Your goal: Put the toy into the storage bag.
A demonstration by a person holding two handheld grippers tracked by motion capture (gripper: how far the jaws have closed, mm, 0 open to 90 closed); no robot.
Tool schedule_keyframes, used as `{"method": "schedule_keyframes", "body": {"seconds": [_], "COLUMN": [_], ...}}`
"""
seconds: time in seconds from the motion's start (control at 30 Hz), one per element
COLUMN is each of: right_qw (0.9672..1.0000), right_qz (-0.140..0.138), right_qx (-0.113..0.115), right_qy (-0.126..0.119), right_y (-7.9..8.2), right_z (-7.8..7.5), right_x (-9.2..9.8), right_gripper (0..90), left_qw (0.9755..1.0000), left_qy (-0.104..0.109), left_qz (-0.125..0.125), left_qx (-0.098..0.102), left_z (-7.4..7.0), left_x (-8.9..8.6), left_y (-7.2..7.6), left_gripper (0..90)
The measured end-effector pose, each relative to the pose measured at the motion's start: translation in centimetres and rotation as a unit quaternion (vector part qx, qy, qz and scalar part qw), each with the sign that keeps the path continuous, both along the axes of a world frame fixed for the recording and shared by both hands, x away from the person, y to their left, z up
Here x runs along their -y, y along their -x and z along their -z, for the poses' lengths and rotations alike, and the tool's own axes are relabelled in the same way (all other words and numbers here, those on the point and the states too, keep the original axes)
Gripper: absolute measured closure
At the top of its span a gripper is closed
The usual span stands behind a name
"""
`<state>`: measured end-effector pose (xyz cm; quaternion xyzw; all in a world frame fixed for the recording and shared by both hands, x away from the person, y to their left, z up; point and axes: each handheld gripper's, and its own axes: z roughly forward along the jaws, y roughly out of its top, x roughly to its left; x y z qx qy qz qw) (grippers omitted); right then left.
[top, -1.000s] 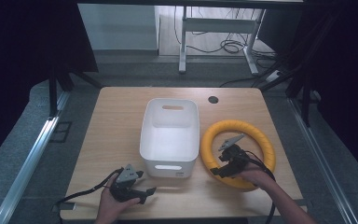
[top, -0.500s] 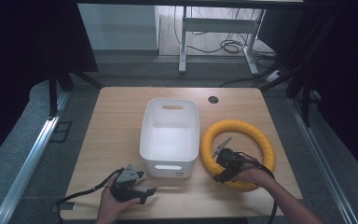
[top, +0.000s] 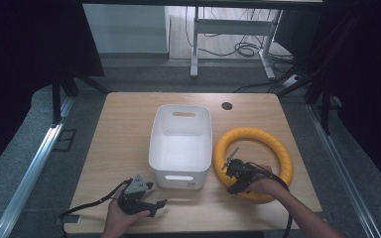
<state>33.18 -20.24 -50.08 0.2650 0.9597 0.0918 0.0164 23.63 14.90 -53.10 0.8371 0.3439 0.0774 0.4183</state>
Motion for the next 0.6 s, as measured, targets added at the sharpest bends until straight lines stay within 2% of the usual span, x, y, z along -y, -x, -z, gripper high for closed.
{"method": "schedule_keyframes", "body": {"seconds": [0.13, 0.17, 0.23, 0.27, 0.33, 0.37, 0.4, 0.43, 0.47, 0.5, 0.53, 0.6], "right_qw": [0.9999, 0.9995, 0.9993, 0.9982, 0.9978, 0.9968, 0.9943, 0.9943, 0.9912, 0.9912, 0.9881, 0.9849], "right_qz": [0.004, 0.009, 0.012, 0.017, 0.019, 0.024, 0.03, 0.03, 0.035, 0.035, 0.04, 0.045], "right_qx": [-0.01, -0.014, -0.014, -0.018, -0.017, -0.019, -0.022, -0.022, -0.024, -0.024, -0.023, -0.023], "right_qy": [-0.012, -0.027, -0.032, -0.055, -0.062, -0.073, -0.1, -0.1, -0.125, -0.125, -0.147, -0.166], "right_y": [-0.2, -0.3, -0.3, -0.5, -0.6, -0.7, -1.0, -1.0, -1.2, -1.2, -1.5, -1.6], "right_z": [-0.1, -0.2, -0.3, -0.8, -1.0, -1.3, -2.1, -2.1, -2.8, -2.8, -3.6, -4.2], "right_x": [0.2, 0.5, 0.6, 1.1, 1.3, 1.5, 2.0, 2.0, 2.6, 2.6, 3.2, 3.7], "right_gripper": [47.9, 48.1, 48.1, 48.3, 48.3, 48.4, 48.5, 48.5, 48.5, 48.5, 48.6, 48.6], "left_qw": [1.0, 1.0, 1.0, 1.0, 1.0, 1.0, 1.0, 1.0, 1.0, 1.0, 1.0, 1.0], "left_qy": [0.0, -0.001, -0.001, -0.001, -0.001, 0.0, 0.0, 0.0, 0.0, 0.0, 0.0, 0.0], "left_qz": [0.0, 0.0, 0.0, 0.0, -0.001, -0.001, -0.001, -0.001, -0.001, -0.001, -0.001, -0.001], "left_qx": [0.0, 0.0, 0.0, 0.0, -0.001, -0.001, -0.001, -0.001, -0.001, -0.001, -0.001, -0.001], "left_z": [0.0, 0.0, 0.1, 0.1, 0.1, 0.1, 0.1, 0.1, 0.1, 0.1, 0.1, 0.1], "left_x": [0.0, 0.0, 0.0, 0.1, 0.1, 0.1, 0.1, 0.1, 0.1, 0.1, 0.1, 0.1], "left_y": [0.0, 0.0, 0.0, 0.0, 0.0, 0.0, 0.0, 0.0, 0.0, 0.0, 0.0, 0.0], "left_gripper": [19.3, 19.2, 19.3, 19.3, 19.3, 19.3, 19.3, 19.3, 19.3, 19.3, 19.3, 19.3]}}
